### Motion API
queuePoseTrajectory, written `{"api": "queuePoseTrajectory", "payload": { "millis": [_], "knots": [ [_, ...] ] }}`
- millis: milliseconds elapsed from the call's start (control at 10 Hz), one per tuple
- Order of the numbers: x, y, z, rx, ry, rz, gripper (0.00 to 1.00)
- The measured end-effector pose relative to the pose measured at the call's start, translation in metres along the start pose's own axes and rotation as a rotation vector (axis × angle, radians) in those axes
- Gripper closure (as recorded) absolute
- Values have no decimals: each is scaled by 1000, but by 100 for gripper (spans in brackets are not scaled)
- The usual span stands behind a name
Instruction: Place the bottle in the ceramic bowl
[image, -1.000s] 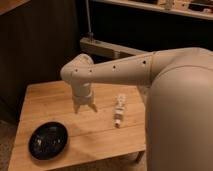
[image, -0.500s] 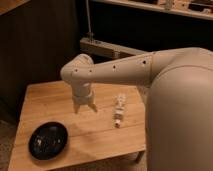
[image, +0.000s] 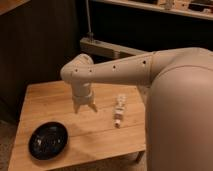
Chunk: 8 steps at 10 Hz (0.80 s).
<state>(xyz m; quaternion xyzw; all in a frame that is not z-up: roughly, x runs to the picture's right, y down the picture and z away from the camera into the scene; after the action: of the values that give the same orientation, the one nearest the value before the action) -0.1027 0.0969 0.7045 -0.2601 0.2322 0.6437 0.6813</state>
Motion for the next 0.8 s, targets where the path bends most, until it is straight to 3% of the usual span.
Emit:
{"api": "queuePoseTrajectory", "payload": {
  "millis": [800],
  "knots": [
    [-3,-4,-1,-9,-8,-2,35]
  ]
}}
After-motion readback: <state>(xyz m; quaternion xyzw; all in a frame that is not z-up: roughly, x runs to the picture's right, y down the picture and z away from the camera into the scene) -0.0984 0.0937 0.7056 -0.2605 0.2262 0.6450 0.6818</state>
